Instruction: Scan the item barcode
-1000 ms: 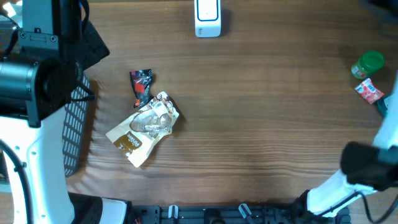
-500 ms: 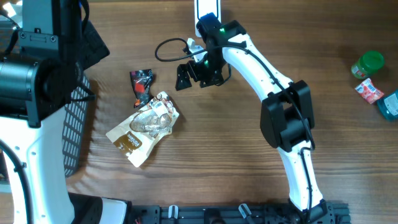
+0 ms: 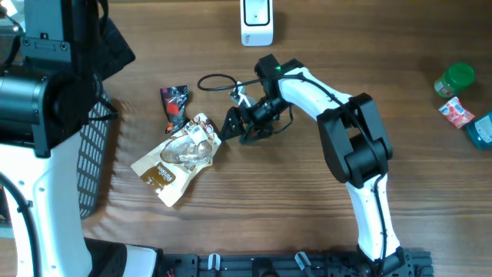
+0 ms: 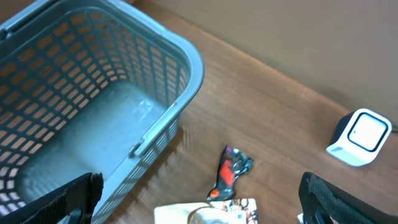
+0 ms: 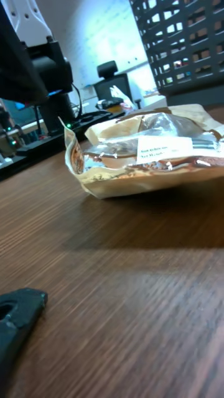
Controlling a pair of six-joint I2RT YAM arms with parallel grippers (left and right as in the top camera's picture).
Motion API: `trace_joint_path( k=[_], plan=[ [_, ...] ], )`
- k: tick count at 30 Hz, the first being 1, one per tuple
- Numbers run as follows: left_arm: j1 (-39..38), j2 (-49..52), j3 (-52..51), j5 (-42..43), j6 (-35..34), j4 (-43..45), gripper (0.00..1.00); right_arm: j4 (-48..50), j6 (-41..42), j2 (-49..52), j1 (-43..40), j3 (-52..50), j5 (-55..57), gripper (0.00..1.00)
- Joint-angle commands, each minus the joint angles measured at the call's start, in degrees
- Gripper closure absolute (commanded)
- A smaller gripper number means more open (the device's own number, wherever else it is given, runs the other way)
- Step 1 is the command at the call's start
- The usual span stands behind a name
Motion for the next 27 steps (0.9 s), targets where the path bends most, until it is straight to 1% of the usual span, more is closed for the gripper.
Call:
trace_joint_path(
  k=[1,3,4,6,8,9,10,11,12,14,17,21,24,27],
  plan=[
    [0.17,-0.24,0.33,-0.15,-0.59,0.57,0.0,1.29,1.79,0.66,3.28,-0.96,-0.46,0.07],
    [0.17,0.07,0.31,-0.15,-0.59,-0.85,0.0,3.76,5.09,0.66,5.29,-0.96,0.5,0.08],
    [0.31,0.55,0.31,-0.13,-0.61,-1.99,0.0,5.38,8.57,0.66,6.6,-0.96,2.03,0.1],
    [0.39,1.99,-0.35,-0.15,-0.61,-4.48,0.0,7.08,12.59,0.66,8.07,-0.96,5.4,0.12],
    [0.44,3.17,-2.16,-0.15,-0.61,-5.53,0.0,7.85,14.4,0.66,8.59,-0.96,5.99,0.18],
    [0.52,3.78,-3.63,-0.15,-0.61,-5.64,0.0,7.96,14.36,0.66,8.57,-0.96,6.23,0.27],
    [0.66,4.59,-5.42,-0.15,-0.61,-5.62,0.0,7.78,14.4,0.66,8.5,-0.96,7.45,0.44],
    [0.66,5.33,-7.13,-0.15,-0.61,-5.55,0.0,7.67,14.43,0.66,8.35,-1.01,9.29,0.57],
    [0.63,6.03,-9.14,-0.13,-0.61,-5.38,0.0,7.41,14.43,0.66,8.17,-1.01,10.56,0.66],
    [0.66,6.75,-11.98,-0.11,-0.66,-4.59,0.0,7.37,14.4,0.66,8.02,-1.01,10.86,0.72],
    [0.63,7.04,-17.11,1.88,-0.63,-2.08,0.0,7.54,14.4,0.66,7.96,-1.01,12.17,0.95],
    [0.63,7.06,-22.53,3.98,-0.66,0.68,0.0,7.58,14.43,0.66,7.76,-1.01,14.38,0.95],
    [0.63,7.06,-25.11,9.42,-0.66,1.81,0.01,7.5,14.4,0.66,5.9,-1.01,18.93,0.95],
    [0.46,7.06,-27.41,17.18,-0.63,2.4,0.02,7.52,14.34,0.66,2.27,-1.01,19.41,0.95]
  ],
)
